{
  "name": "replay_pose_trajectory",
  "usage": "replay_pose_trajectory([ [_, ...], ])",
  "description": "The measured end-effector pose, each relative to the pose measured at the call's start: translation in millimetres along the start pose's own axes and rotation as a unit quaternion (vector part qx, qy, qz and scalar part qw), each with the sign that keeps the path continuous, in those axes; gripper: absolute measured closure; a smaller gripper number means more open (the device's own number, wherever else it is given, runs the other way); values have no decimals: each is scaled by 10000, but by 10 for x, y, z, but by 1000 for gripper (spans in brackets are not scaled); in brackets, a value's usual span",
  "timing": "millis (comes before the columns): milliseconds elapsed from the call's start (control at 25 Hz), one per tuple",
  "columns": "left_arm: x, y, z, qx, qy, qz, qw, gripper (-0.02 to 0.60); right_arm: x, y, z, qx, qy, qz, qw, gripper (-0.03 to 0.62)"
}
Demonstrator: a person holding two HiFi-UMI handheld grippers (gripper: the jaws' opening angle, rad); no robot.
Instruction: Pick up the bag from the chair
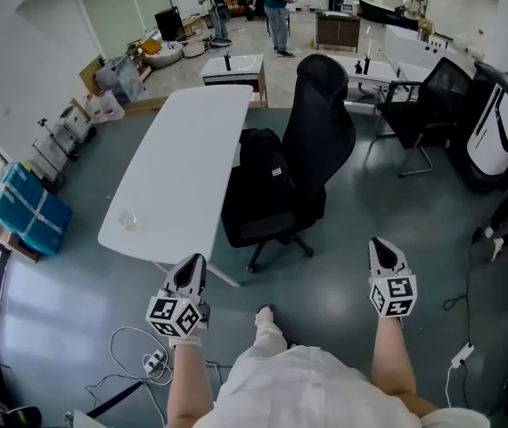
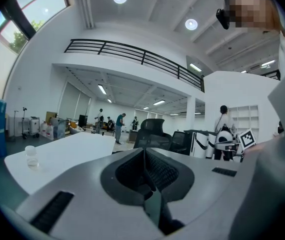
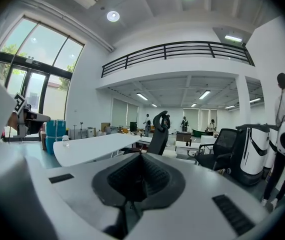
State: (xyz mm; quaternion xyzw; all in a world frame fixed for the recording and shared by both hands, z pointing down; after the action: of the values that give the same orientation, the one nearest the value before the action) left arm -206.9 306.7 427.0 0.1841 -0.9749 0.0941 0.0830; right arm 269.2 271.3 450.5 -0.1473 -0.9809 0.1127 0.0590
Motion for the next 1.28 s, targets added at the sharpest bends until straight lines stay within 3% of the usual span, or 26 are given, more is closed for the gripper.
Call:
replay_pose_trajectory([
  [240, 128, -145, 17, 15, 29, 37, 10000, 552, 93, -184, 49, 36, 88, 174, 9998, 574],
  [600, -128, -6, -77, 79, 18, 19, 10000, 552, 91, -49, -25, 58, 122, 377, 9992, 574],
  [920, -316, -53, -136, 419, -43, -98, 9991, 552, -10, 94, -134, 146, -56, 306, 9994, 574],
  [1280, -369, -131, 43, 140, -244, -261, 9993, 552, -3, 117, -20, -66, 20, 308, 9995, 574],
])
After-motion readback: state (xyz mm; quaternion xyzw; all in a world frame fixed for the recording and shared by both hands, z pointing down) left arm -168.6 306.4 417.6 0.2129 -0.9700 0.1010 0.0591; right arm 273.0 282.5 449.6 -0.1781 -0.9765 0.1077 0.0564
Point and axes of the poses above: the fingertips, and each gripper's own axes: y backward along the fingers, x to its left, z out of its top, the point moved 8 cm from there along y, backward along the fingers, and after that the axes turned 1 degree about y, right-handed, at the moved point
